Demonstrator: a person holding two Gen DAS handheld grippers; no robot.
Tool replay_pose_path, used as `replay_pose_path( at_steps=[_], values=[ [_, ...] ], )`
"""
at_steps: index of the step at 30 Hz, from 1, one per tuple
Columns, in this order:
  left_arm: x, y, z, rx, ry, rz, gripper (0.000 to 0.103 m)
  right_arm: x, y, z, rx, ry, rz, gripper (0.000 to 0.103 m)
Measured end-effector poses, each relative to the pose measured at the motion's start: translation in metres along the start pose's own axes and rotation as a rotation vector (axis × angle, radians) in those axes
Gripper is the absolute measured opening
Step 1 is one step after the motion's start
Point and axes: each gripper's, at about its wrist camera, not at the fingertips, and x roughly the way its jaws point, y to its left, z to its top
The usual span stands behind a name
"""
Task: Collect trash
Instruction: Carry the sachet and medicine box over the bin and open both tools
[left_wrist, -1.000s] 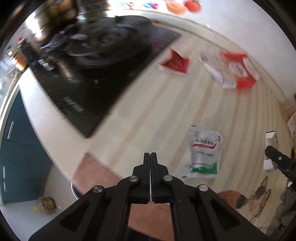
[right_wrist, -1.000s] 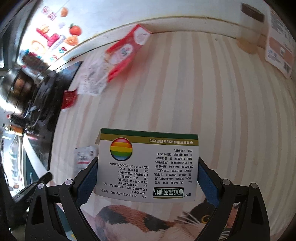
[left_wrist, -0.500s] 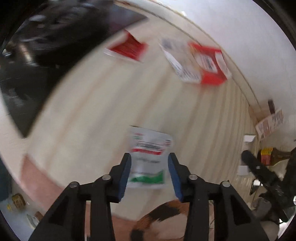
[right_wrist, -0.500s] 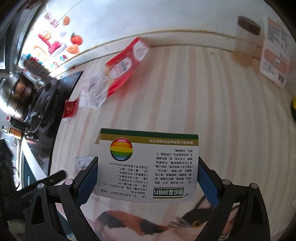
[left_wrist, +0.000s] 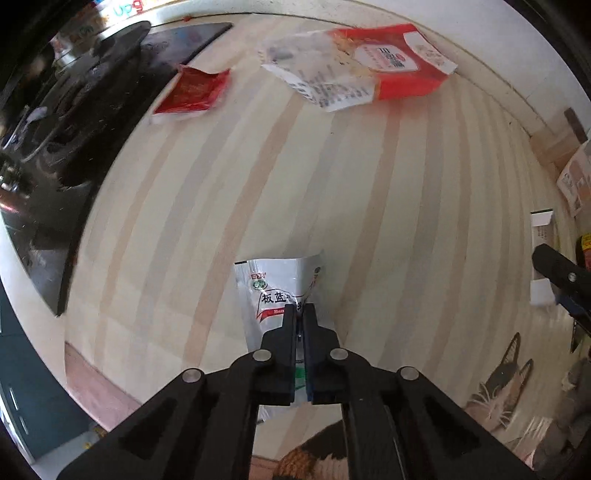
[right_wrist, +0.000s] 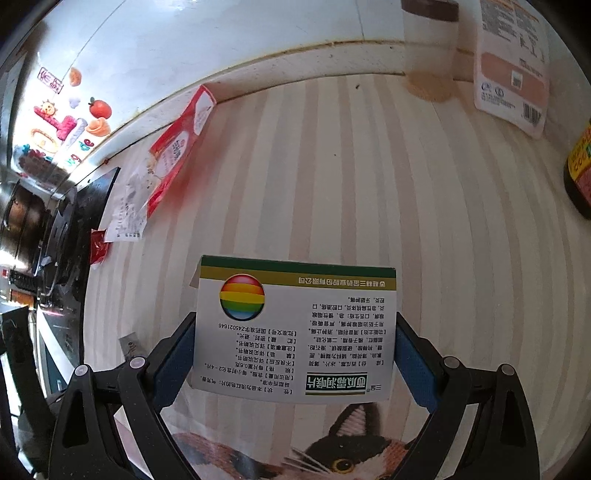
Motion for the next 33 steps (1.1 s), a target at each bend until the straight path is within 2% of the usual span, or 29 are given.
replay_pose_path(
  at_steps=[4,10,14,17,21,26,28,30,33],
  values=[
    [-0.032,0.026,-0.015,-0.058,-0.047,-0.037,0.001,-0.005,0.003,0.002,0.000,-0.015,0.010,0.098],
    [-0.092,0.086,-0.039,-0.146,-0.158,-0.037,0.001,-0.019,0.022,0.001,-0.030,-0.023,0.052,0.098],
    [-0.119,0.145,-0.063,-0.249,-0.213,-0.018,0.001,-0.028,0.074,-0.015,-0.141,-0.007,0.102,0.098],
    [-0.131,0.203,-0.108,-0.357,-0.227,0.005,0.001,-0.030,0.130,-0.041,-0.270,0.020,0.147,0.098],
    [-0.125,0.282,-0.175,-0.524,-0.203,0.024,0.001,-0.025,0.223,-0.105,-0.458,0.091,0.225,0.097],
    [-0.085,0.386,-0.275,-0.725,-0.121,0.035,0.001,0.019,0.337,-0.229,-0.680,0.246,0.308,0.097],
    [-0.047,0.431,-0.319,-0.816,-0.078,0.019,0.001,0.048,0.374,-0.283,-0.768,0.304,0.317,0.097],
    [-0.009,0.461,-0.346,-0.876,-0.040,0.004,0.001,0.091,0.404,-0.342,-0.852,0.362,0.310,0.097],
    [0.076,0.511,-0.392,-0.969,0.018,-0.052,0.001,0.164,0.427,-0.417,-0.927,0.436,0.281,0.097]
  ],
)
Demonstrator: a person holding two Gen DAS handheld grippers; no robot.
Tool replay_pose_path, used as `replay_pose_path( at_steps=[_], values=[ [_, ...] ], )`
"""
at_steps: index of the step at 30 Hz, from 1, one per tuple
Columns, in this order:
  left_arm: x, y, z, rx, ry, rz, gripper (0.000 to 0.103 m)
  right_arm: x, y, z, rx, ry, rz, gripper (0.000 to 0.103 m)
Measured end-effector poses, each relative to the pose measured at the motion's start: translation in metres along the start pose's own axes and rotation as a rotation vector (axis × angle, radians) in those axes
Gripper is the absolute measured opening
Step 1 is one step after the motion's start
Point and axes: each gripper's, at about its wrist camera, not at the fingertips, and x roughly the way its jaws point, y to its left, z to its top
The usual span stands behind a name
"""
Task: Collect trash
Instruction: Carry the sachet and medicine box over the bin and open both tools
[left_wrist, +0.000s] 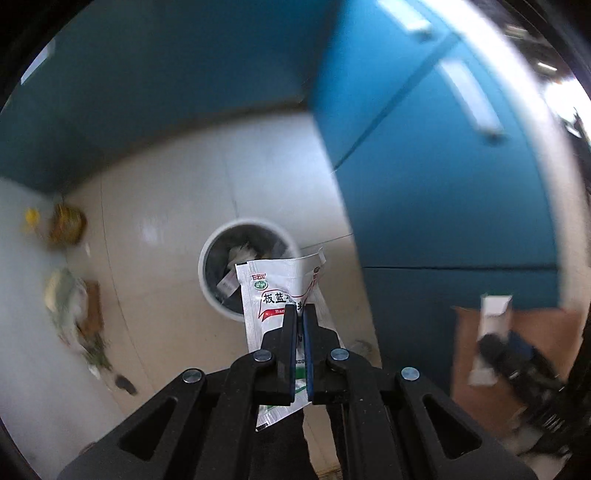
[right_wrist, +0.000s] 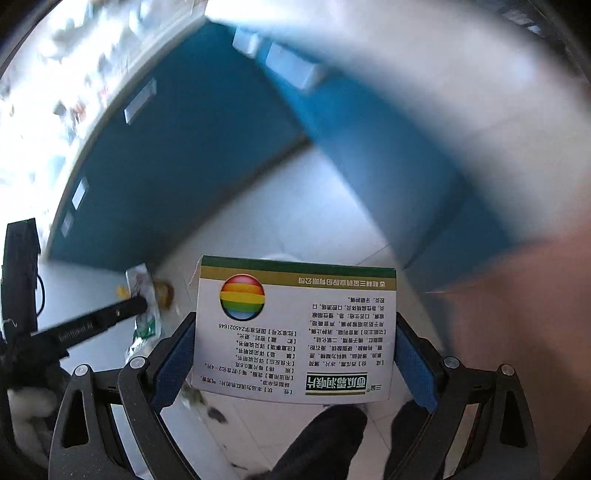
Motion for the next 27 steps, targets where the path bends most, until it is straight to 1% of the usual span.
replay_pose_path(
  at_steps=[1,2,3,4,5,6,7,9,11,12,14,16,19,20,21,22,23,24,27],
  values=[
    [0.030,0.017,0.005,-0.023,0.027,-0.010,0.001,0.045,0.010,-0.001,-0.020,0.031,-0.011,0.097],
    [0.050,0.029,0.010,-0.039,0.044,-0.015,0.001,0.073,0.014,-0.004,-0.034,0.049,-0.018,0.097],
    [0.079,0.044,0.014,-0.056,0.065,-0.017,0.001,0.118,0.020,-0.006,-0.055,0.073,-0.024,0.097],
    [0.111,0.059,0.019,-0.069,0.090,-0.024,0.001,0.143,0.023,-0.006,-0.068,0.085,-0.031,0.097],
    [0.135,0.072,0.022,-0.081,0.107,-0.030,0.001,0.186,0.027,-0.010,-0.091,0.109,-0.043,0.097],
    [0.161,0.084,0.026,-0.091,0.128,-0.031,0.001,0.221,0.028,-0.013,-0.103,0.133,-0.047,0.097],
    [0.187,0.095,0.029,-0.094,0.150,-0.031,0.001,0.251,0.028,-0.015,-0.108,0.156,-0.053,0.097],
    [0.224,0.111,0.033,-0.098,0.180,-0.034,0.001,0.296,0.028,-0.019,-0.110,0.194,-0.053,0.097],
    [0.253,0.124,0.036,-0.107,0.200,-0.032,0.002,0.340,0.029,-0.024,-0.127,0.220,-0.058,0.097],
    [0.268,0.132,0.037,-0.111,0.209,-0.029,0.004,0.354,0.031,-0.025,-0.139,0.229,-0.060,0.097],
    [0.283,0.139,0.036,-0.129,0.229,-0.025,0.007,0.381,0.029,-0.021,-0.158,0.251,-0.064,0.097],
    [0.290,0.140,0.033,-0.132,0.244,-0.020,0.009,0.403,0.030,-0.027,-0.180,0.285,-0.063,0.098],
    [0.293,0.144,0.033,-0.135,0.244,0.025,0.016,0.421,0.028,-0.030,-0.197,0.321,-0.058,0.099],
    [0.292,0.146,0.032,-0.137,0.240,0.028,0.027,0.424,0.029,-0.032,-0.207,0.326,-0.061,0.099],
    [0.288,0.149,0.031,-0.144,0.230,0.031,0.051,0.427,0.030,-0.033,-0.213,0.333,-0.060,0.099],
    [0.284,0.150,0.031,-0.146,0.214,0.041,0.066,0.431,0.032,-0.032,-0.217,0.341,-0.060,0.099],
    [0.283,0.151,0.032,-0.144,0.201,0.051,0.086,0.432,0.032,-0.032,-0.224,0.347,-0.069,0.100],
    [0.278,0.152,0.032,-0.144,0.183,0.060,0.088,0.434,0.033,-0.032,-0.230,0.349,-0.075,0.101],
    [0.261,0.157,0.033,-0.162,0.147,0.084,0.088,0.430,0.036,-0.030,-0.248,0.350,-0.080,0.103]
  ],
)
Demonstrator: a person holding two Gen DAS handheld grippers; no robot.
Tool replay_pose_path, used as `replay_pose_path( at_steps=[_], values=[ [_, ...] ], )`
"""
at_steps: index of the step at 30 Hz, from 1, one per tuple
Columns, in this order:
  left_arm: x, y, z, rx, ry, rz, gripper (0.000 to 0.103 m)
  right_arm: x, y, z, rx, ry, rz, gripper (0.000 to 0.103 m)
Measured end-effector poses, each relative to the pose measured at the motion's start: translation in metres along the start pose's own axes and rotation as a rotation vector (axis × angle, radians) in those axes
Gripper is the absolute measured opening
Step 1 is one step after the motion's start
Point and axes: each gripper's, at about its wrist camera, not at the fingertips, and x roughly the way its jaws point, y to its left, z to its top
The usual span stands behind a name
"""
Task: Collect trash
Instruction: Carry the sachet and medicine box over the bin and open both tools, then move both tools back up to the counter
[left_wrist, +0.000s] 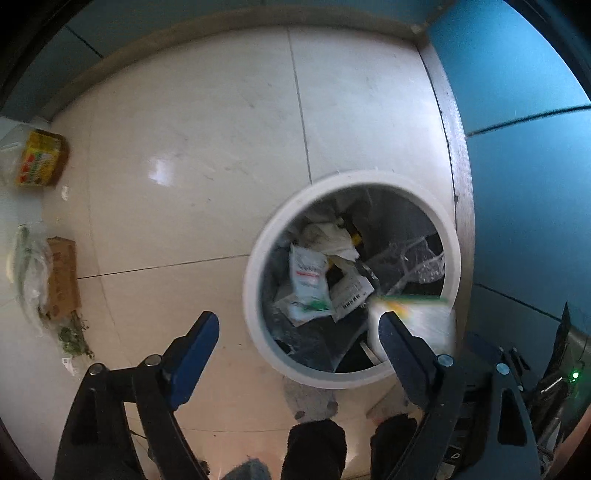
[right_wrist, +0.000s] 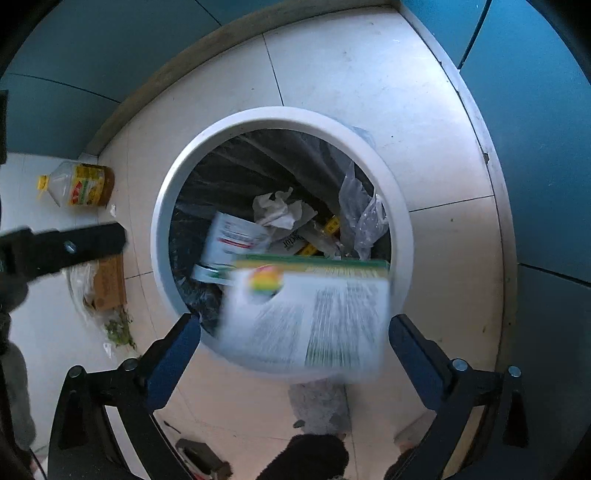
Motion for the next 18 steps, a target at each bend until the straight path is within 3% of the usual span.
replay_pose_path(
  at_steps=[13,18],
  values=[
    [-0.070,0.018,-0.036,-0.061,-0.131,0.108,0.089,-0.062,0.045,-0.012,-0.111,-0.042,-0.054,0.103],
    [-0.126,0.007,-0.066,-0.033,-0.217,0.186,0.089,-0.118,0.051,-0.027,-0.096,-0.093,-0.093,0.103]
  ],
)
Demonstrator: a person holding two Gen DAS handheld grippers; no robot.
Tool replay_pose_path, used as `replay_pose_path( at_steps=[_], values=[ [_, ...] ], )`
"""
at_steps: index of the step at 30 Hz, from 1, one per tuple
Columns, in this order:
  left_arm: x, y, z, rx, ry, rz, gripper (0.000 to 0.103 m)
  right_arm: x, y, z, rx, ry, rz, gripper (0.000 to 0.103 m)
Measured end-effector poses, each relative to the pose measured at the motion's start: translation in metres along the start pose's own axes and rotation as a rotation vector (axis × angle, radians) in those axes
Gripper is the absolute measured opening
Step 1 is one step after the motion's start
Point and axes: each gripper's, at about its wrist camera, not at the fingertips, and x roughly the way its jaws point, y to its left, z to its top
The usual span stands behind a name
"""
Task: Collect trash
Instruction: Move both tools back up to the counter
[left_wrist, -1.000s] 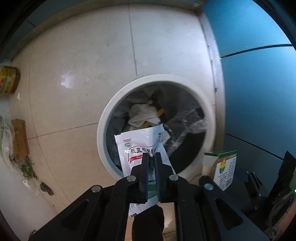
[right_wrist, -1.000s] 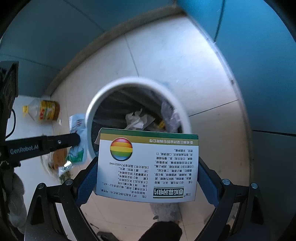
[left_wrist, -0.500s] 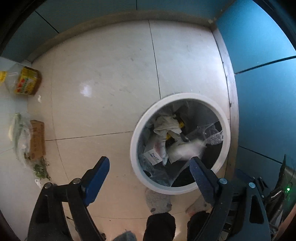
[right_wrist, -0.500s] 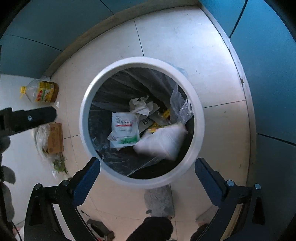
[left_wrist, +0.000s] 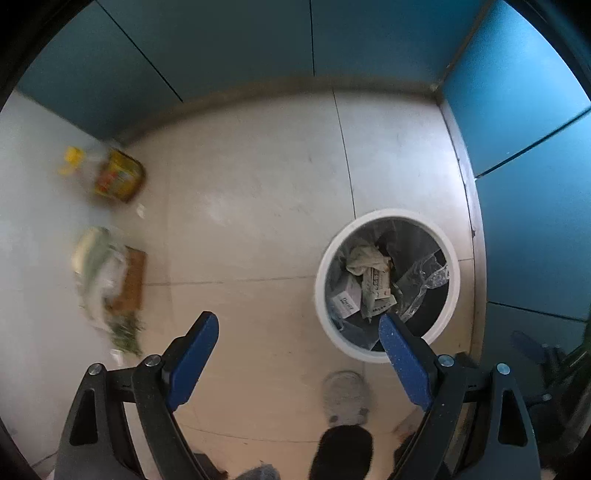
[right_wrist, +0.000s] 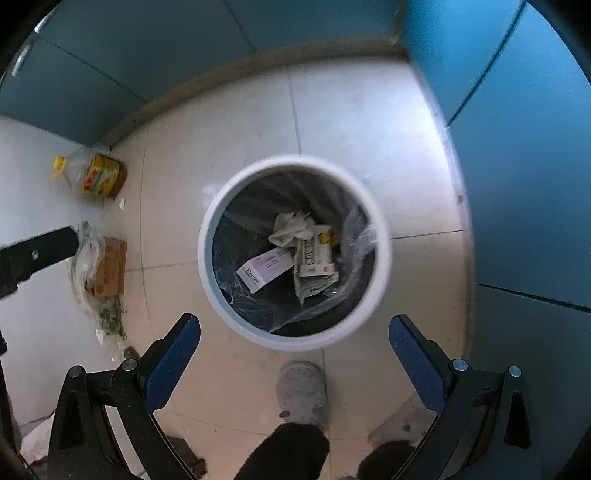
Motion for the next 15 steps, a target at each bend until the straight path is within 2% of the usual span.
replay_pose_path(
  at_steps=[4,8,11,13,15],
  values=[
    [-0.083,-0.006,-0.020,0.016,-0.072,0.019,0.089,-0.083,-0.001,-0.015,0.028,-0.045,-0.013,0.103],
    [-0.181,-0.021,-0.040,0.040,-0.147,0.024,0.089,-0.202,-0.006,-0.040,0.052,-0.126,0.000,0.103],
    [-0.260,-0.044,-0.053,0.076,-0.212,0.017,0.089,-0.285,-0.020,-0.058,0.094,-0.194,0.022,0.103],
    [-0.308,-0.070,-0.059,0.118,-0.258,0.016,0.089,-0.351,-0.041,-0.075,0.151,-0.250,0.046,0.103],
    [-0.346,-0.099,-0.062,0.158,-0.297,-0.003,0.089,-0.399,-0.067,-0.089,0.213,-0.301,0.059,0.103]
  ],
)
